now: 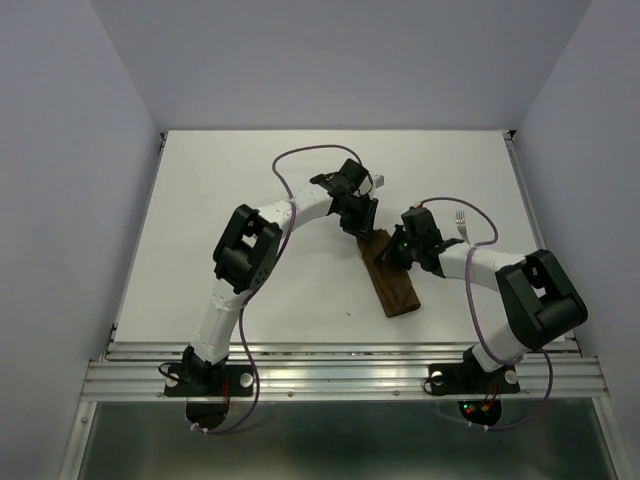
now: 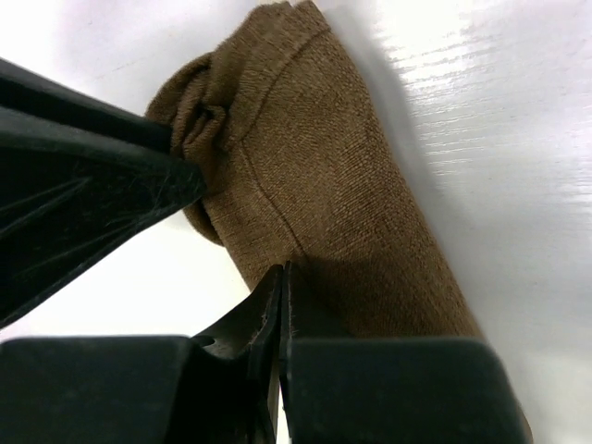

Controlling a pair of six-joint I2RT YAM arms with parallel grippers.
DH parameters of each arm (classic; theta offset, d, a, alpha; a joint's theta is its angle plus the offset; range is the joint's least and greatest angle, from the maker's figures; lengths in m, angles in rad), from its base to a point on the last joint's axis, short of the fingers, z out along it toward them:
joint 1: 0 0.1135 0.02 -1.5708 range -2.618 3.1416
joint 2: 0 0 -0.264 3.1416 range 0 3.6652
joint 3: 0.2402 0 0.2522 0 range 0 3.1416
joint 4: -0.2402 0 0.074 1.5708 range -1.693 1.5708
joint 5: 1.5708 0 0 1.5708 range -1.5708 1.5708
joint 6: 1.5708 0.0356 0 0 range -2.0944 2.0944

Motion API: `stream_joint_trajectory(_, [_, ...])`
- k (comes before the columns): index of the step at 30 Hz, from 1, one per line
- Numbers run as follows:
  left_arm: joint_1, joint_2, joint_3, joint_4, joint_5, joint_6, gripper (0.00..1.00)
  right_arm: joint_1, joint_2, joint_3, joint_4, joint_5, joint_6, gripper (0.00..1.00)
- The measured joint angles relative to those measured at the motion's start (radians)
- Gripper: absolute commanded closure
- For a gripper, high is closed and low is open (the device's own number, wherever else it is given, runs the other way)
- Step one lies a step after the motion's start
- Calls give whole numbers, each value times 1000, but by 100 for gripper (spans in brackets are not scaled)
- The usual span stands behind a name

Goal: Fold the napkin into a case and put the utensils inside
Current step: Smooth out the smaller rectangle-folded napkin at the center of the board.

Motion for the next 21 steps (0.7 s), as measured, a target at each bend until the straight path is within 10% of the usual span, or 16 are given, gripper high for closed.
stream_joint_trajectory(8, [0, -3, 55, -48, -57, -10, 61, 0, -91, 82, -103, 64, -65, 92])
stream_joint_trajectory(16, [-2, -61, 54, -74, -167, -3, 86, 0, -58, 143, -145, 82, -84, 88])
stream_joint_trajectory(21, [-16, -169, -72, -16, -257, -20, 85, 0, 5, 182, -152, 83, -83, 88])
